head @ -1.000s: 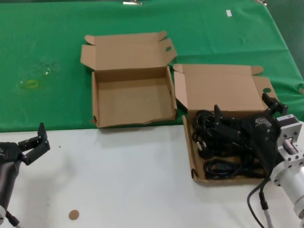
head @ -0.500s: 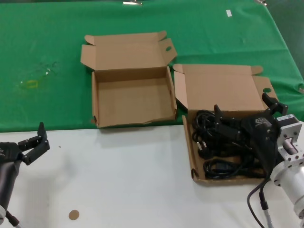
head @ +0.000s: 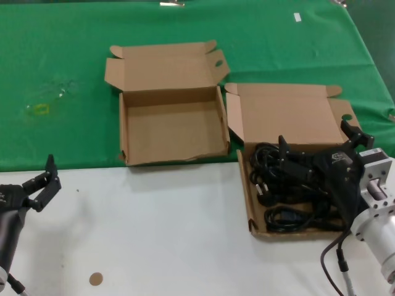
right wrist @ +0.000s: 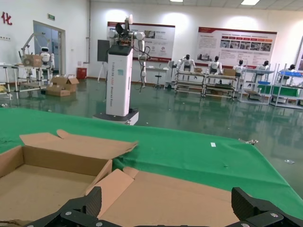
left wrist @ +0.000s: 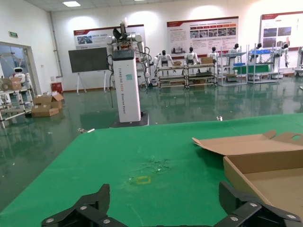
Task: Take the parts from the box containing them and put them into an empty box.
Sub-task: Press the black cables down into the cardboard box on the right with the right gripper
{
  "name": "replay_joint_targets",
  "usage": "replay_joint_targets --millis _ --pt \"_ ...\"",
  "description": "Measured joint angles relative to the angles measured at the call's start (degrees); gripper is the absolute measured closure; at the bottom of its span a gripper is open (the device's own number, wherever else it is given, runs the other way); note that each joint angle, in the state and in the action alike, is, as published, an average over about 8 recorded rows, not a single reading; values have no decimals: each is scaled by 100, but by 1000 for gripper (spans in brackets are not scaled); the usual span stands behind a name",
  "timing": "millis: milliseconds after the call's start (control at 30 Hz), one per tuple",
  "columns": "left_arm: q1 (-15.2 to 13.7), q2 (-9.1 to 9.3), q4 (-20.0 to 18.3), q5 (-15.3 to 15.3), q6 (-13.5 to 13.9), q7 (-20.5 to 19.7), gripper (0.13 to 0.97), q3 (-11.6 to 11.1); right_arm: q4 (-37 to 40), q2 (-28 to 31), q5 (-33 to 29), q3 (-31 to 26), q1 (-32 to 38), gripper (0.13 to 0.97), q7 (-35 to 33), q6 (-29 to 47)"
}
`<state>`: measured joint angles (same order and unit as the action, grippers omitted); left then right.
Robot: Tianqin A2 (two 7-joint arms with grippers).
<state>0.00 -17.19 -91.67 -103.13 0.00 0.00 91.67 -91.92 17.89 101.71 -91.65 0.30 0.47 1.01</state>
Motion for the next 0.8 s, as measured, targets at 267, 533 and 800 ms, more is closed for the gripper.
replay_joint_targets --millis 267,533,800 --pt "0 0 0 0 0 0 373 0 -6 122 23 -120 19 129 34 -30" --pt "0 0 0 0 0 0 549 0 -79 750 175 -390 25 129 278 50" --pt "0 0 0 0 0 0 689 0 -3 1572 229 -375 42 129 351 721"
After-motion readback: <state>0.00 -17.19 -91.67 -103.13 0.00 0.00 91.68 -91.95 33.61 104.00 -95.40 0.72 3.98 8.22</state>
